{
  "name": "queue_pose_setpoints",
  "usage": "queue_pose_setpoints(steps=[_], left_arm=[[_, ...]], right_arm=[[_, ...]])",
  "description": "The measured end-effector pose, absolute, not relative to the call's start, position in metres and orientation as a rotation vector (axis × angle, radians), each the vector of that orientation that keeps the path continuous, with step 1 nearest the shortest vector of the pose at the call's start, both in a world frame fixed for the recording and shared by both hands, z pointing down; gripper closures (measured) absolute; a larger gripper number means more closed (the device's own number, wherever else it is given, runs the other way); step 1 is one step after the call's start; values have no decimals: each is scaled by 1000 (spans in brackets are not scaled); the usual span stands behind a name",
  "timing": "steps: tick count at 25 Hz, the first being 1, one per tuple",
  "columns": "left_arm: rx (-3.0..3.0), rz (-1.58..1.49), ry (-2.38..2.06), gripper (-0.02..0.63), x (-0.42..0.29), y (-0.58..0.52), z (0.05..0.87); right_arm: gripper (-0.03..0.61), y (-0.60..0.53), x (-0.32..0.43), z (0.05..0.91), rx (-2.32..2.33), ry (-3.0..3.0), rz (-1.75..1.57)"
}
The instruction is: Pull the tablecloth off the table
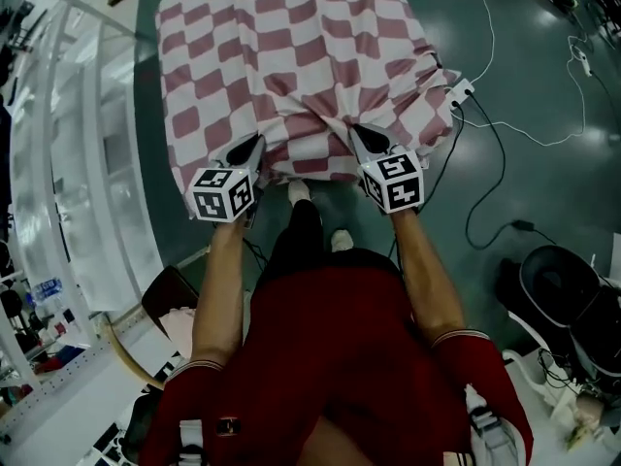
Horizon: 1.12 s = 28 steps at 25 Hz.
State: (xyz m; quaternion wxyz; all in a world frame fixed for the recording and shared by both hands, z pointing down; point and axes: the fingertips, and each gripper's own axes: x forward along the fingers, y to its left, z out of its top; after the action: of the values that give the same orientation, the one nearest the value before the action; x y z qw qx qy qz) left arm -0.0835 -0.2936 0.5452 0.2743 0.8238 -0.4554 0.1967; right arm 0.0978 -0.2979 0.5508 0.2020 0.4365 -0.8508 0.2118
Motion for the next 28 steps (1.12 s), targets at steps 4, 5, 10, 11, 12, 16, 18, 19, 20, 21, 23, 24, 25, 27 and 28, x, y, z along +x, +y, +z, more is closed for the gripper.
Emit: queue_pose_setpoints(steps=[4, 5, 10, 11, 12, 16, 18, 19, 20, 21, 23, 24, 25, 27, 28], left_arm=[[2195, 515, -1233, 601, -69, -238, 546], [2197, 505, -1233, 601, -67, -227, 543], [2227, 455, -1242, 601, -63, -186, 527], [2234, 444, -1241, 601, -62, -180, 524], [2241, 431, -1240, 601, -63, -173, 521], [2274, 372, -1237, 601, -66, -147, 511], [2301, 344, -1230, 601, -68, -132, 505], [2317, 328, -1224, 601, -70, -123, 502], [2335, 308, -1215, 601, -73, -114, 499], [2354, 284, -1204, 601, -76, -105, 495], [2389, 233, -1182, 601, -88, -81, 487], [2406, 213, -1172, 601, -96, -67, 482], [2424, 196, -1162, 601, -105, -53, 477], [2460, 162, -1141, 601, -119, -22, 466], [2477, 143, -1129, 601, -125, -7, 461]], right_arm=[[569, -240, 101, 555, 1162, -2417, 635], [569, -228, 101, 555, 1153, -2424, 646], [568, -183, 101, 544, 1155, -2479, 699], [568, -176, 100, 540, 1155, -2492, 703], [568, -169, 97, 536, 1153, -2504, 702], [568, -141, 88, 524, 1160, -2535, 680], [568, -125, 86, 522, 1185, -2537, 677], [568, -117, 85, 521, 1205, -2538, 676], [568, -108, 83, 518, 1228, -2538, 670], [568, -99, 80, 514, 1255, -2535, 660], [568, -76, 69, 505, 1311, -2528, 641], [568, -62, 62, 500, 1338, -2526, 637], [568, -48, 55, 495, 1364, -2525, 635], [568, -18, 42, 486, 1408, -2527, 623], [568, -3, 36, 480, 1427, -2528, 613]])
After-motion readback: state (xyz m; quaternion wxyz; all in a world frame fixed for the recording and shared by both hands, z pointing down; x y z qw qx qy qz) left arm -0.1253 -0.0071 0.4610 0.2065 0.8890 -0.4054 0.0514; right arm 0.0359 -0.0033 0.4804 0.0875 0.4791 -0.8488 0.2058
